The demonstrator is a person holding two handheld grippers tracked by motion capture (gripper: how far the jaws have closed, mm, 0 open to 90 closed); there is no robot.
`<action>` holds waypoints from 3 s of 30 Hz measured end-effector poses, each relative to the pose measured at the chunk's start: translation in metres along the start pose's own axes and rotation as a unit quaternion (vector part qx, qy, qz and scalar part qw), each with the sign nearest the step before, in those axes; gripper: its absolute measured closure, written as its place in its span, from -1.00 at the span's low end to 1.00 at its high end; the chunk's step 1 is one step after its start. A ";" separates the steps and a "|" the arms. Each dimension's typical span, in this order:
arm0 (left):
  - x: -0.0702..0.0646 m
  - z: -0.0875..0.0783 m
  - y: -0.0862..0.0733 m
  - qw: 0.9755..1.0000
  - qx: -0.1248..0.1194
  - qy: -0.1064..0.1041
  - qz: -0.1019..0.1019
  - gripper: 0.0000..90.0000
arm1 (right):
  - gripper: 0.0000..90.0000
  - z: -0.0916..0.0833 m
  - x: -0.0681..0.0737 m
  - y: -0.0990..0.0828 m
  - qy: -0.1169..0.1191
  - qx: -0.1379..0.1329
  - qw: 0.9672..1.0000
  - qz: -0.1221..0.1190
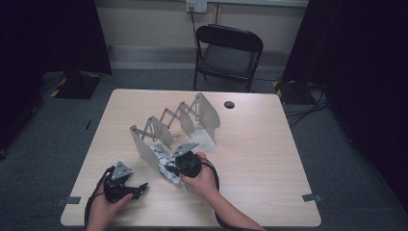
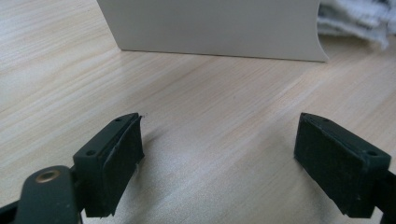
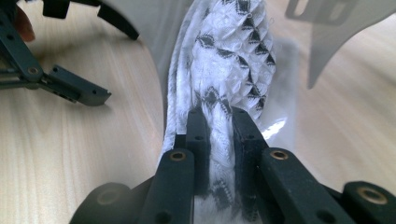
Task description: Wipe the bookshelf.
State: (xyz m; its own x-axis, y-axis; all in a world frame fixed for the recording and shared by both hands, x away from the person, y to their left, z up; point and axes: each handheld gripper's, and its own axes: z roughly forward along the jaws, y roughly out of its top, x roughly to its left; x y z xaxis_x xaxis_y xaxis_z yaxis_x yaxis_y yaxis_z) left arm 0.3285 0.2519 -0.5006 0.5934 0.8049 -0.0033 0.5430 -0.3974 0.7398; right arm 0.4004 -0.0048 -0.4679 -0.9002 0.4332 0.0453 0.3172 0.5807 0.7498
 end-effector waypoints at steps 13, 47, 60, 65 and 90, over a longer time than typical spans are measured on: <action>0.000 0.000 0.000 1.000 0.000 0.000 -0.002 -0.67 | 0.78 -0.058 -0.001 0.060 -0.028 -0.060 0.998 -0.023; 0.000 0.000 0.000 1.000 0.000 0.000 -0.002 -0.66 | 0.75 0.006 0.014 0.012 0.017 -0.009 1.000 0.011; 0.000 0.000 0.000 1.000 0.000 0.000 -0.002 -0.67 | 0.75 0.011 0.013 -0.002 0.005 0.004 1.000 0.008; 0.000 0.000 0.000 1.000 0.000 0.000 -0.002 -0.67 | 0.75 -0.001 0.008 0.002 -0.004 0.002 1.000 0.007; 0.000 0.000 0.000 1.000 0.001 -0.001 0.000 -0.68 | 0.75 -0.071 0.016 0.077 -0.002 -0.044 0.999 -0.032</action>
State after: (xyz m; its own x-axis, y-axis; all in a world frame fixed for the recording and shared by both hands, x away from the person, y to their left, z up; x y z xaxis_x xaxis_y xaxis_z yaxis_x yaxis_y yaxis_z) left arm 0.3286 0.2517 -0.5007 0.5946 0.8040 -0.0039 0.5435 -0.3983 0.7389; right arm 0.3894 -0.0021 -0.3625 -0.9165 0.3999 -0.0079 0.2309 0.5451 0.8060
